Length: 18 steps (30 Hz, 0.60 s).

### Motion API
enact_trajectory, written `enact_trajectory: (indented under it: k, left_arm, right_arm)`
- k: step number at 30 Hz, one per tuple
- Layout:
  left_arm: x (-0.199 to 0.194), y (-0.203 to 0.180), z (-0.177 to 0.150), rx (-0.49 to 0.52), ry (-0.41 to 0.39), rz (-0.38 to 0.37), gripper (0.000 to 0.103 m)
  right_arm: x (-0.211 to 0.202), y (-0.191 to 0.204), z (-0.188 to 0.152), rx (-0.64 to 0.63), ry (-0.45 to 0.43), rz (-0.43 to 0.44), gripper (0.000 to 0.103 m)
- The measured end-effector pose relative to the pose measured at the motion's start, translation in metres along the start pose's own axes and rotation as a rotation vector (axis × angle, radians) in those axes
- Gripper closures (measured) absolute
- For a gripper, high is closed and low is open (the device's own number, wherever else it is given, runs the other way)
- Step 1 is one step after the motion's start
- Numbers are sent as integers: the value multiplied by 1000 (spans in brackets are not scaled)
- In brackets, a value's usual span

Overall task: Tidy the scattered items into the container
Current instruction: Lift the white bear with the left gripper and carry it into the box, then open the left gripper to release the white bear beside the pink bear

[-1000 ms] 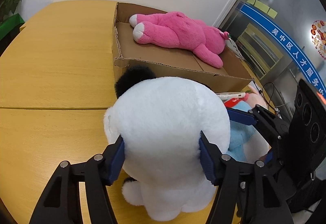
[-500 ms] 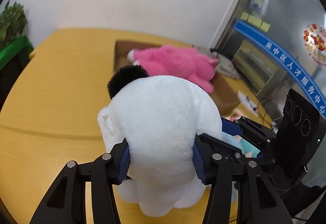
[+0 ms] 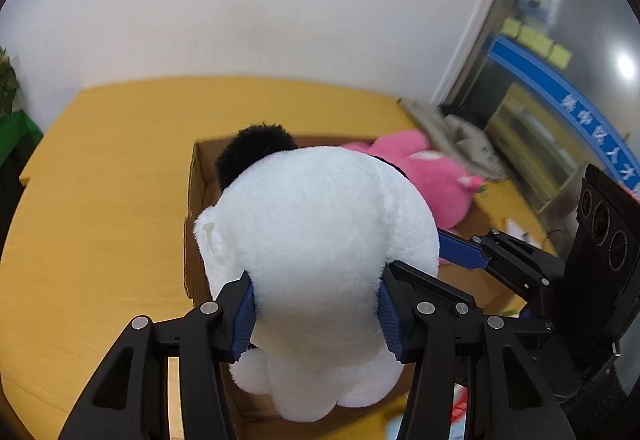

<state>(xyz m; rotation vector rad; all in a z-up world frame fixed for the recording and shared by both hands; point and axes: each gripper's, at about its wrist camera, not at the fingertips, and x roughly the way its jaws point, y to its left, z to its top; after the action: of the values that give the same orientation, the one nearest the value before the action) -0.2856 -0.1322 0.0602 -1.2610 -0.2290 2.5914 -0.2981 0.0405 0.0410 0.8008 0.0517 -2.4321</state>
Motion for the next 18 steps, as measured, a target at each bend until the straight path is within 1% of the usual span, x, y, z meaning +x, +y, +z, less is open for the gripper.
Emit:
enact_trajectory:
  k: [2,3,4,6,7,8,9,10,11,12,13,15,17,18]
  left_arm:
    - [33,17,-7,-34,68,25,47]
    - [44,24,-12,-42,83,33,46]
    - [49,30,-16,-43,74,36,44]
    - [48,40,-18,-67,52,14,41]
    - [45,46,-20,-81,49,2,37]
    - [43,47,-22,-87,50,-5,33]
    - [40,46,-24,-84,50,-8,30]
    - [34,44,-27,-76,44,-6,26]
    - [26,41,-29,-65,29,0,24]
    - [18,39,-31,-56,10,12,24]
    - [8,34,-32,-49,-12,31,25]
    - [-18,18,-41,-44,-76,101,24]
    - [-49,2,-56,-42,-145,153,17]
    - [-63,-6,-64,-41,-172,171,17]
  right_arm:
    - [34,-10,-13,42,98,16,62]
    - [53,-12,-20,56,152,21,62]
    - [65,-12,-25,58,189,20,62]
    - [79,-5,-30,31,212,-8,62]
    - [79,-1,-27,24,214,-16,61]
    - [78,2,-25,20,218,-22,58]
    - [77,5,-24,15,221,-32,53]
    - [73,7,-24,7,222,-52,49]
    - [67,7,-26,2,219,-77,39]
    - [59,7,-28,3,213,-99,24]
    - [51,5,-30,9,203,-122,20]
    - [24,-1,-37,31,167,-176,20]
    - [-12,-12,-44,70,112,-218,20]
    - [-32,-16,-49,96,84,-242,20]
